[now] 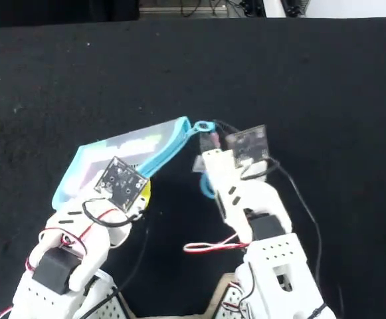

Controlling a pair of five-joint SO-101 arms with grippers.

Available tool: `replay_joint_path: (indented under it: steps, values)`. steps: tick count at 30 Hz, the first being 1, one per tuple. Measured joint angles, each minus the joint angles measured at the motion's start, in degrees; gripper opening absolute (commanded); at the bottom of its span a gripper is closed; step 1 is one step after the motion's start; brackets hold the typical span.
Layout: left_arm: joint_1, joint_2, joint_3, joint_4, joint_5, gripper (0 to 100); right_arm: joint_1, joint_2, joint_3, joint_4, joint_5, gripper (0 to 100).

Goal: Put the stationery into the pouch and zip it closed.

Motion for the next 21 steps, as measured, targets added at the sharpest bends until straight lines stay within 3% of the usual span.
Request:
replay_joint_path:
  steps: [21]
  values:
    - [0.0,-0.4,0.0,0.1,0.1,3,0.2,12.9,-4.8,-2.2,0.0,1.1]
